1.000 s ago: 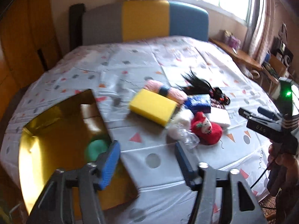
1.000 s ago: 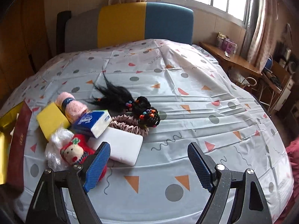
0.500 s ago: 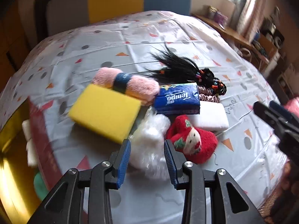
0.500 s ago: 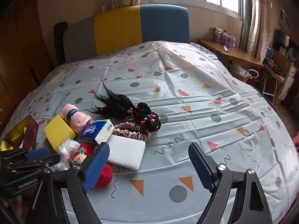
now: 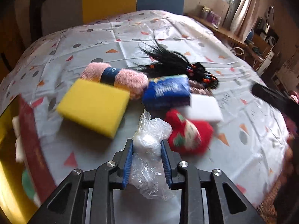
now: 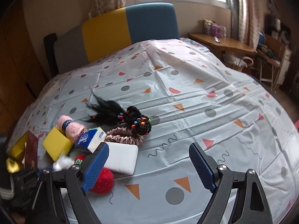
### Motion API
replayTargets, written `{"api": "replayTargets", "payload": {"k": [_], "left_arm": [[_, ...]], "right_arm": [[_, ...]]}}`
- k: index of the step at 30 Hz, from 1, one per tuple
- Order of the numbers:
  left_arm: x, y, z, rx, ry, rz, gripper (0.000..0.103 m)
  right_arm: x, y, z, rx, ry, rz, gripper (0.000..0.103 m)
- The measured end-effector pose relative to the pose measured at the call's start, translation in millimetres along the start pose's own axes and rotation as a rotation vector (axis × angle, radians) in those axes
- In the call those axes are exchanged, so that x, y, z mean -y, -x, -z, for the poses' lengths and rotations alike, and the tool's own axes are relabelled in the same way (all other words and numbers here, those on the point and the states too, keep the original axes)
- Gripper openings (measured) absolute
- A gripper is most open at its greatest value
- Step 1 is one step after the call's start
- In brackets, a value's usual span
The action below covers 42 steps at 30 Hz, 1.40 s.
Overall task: Organize soft objects
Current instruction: 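Grasp the clear plastic bag with the left gripper, then grasp the blue Tempo tissue pack with the right gripper while the left gripper holds the bag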
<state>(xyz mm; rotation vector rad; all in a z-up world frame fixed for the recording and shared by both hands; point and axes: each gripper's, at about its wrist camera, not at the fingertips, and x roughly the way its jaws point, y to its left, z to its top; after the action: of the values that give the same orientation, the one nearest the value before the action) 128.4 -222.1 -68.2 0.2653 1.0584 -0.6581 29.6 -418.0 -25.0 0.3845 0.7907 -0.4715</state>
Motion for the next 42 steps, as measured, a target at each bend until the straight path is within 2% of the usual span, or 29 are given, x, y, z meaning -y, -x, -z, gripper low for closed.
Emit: {"api": "replayTargets", "payload": {"k": [3, 6, 7, 9, 12, 18, 23, 27, 31, 33, 34, 36, 37, 38, 40, 42], "left_arm": [[6.5, 18.1, 28.3, 0.007, -0.016, -0.003, 0.029], [15.3, 17.7, 53.7, -0.009, -0.068, -0.037, 0.029], [16.6, 13.2, 59.5, -0.021, -0.077, -0.042, 0.03], [21.1, 13.7, 65.1, 0.024, -0.107, -0.065, 0.03], [23.1, 8.7, 64.8, 0.025, -0.12, -0.082, 0.031], [5.6, 2.8, 65.8, 0.017, -0.052, 0.002, 0.032], [2.5, 3.3, 73.5, 0.043, -0.032, 0.024, 0.033], [0.8, 3.5, 74.4, 0.047, -0.031, 0.034, 0.033], [-2.2, 2.8, 74.6, 0.052, -0.015, 0.053, 0.033], [-2.1, 2.4, 74.8, 0.056, -0.018, 0.054, 0.033], [-1.9, 2.5, 75.1, 0.057, -0.022, 0.053, 0.033], [-1.8, 2.8, 75.8, 0.061, -0.024, 0.053, 0.033], [-1.9, 2.7, 76.1, 0.063, -0.023, 0.054, 0.033], [-1.9, 2.7, 76.3, 0.064, -0.023, 0.055, 0.033], [-1.4, 2.9, 76.4, 0.066, -0.023, 0.054, 0.033], [-1.8, 3.3, 76.9, 0.069, -0.021, 0.056, 0.033]], "right_arm": [[12.5, -5.4, 0.5, -0.034, -0.068, -0.019, 0.088], [13.3, -8.9, 2.8, -0.056, -0.085, -0.041, 0.088], [11.2, -8.8, 3.7, -0.058, -0.078, -0.046, 0.088], [3.4, -9.2, 6.0, -0.063, -0.044, -0.068, 0.088], [-12.3, -10.5, 11.0, -0.08, 0.027, -0.112, 0.087], [-65.5, -14.6, 14.3, -0.119, 0.294, -0.209, 0.085], [-123.8, -35.3, -3.5, -0.181, 0.587, -0.213, 0.085], [-168.6, -72.6, -7.2, -0.284, 0.837, -0.145, 0.086], [-187.2, -108.9, -3.7, -0.391, 0.951, -0.085, 0.086], [-189.2, -122.6, -2.3, -0.423, 0.948, -0.063, 0.078], [-188.7, -126.4, -1.8, -0.438, 0.938, -0.059, 0.065], [-188.3, -119.6, -3.5, -0.417, 0.919, -0.079, 0.057], [-186.5, -111.3, -6.1, -0.398, 0.895, -0.112, 0.044], [-183.2, -102.1, -10.8, -0.368, 0.865, -0.12, 0.027], [-178.5, -86.1, -20.3, -0.315, 0.799, -0.113, 0.003], [-168.4, -66.9, -28.6, -0.273, 0.735, -0.136, 0.003]]}}
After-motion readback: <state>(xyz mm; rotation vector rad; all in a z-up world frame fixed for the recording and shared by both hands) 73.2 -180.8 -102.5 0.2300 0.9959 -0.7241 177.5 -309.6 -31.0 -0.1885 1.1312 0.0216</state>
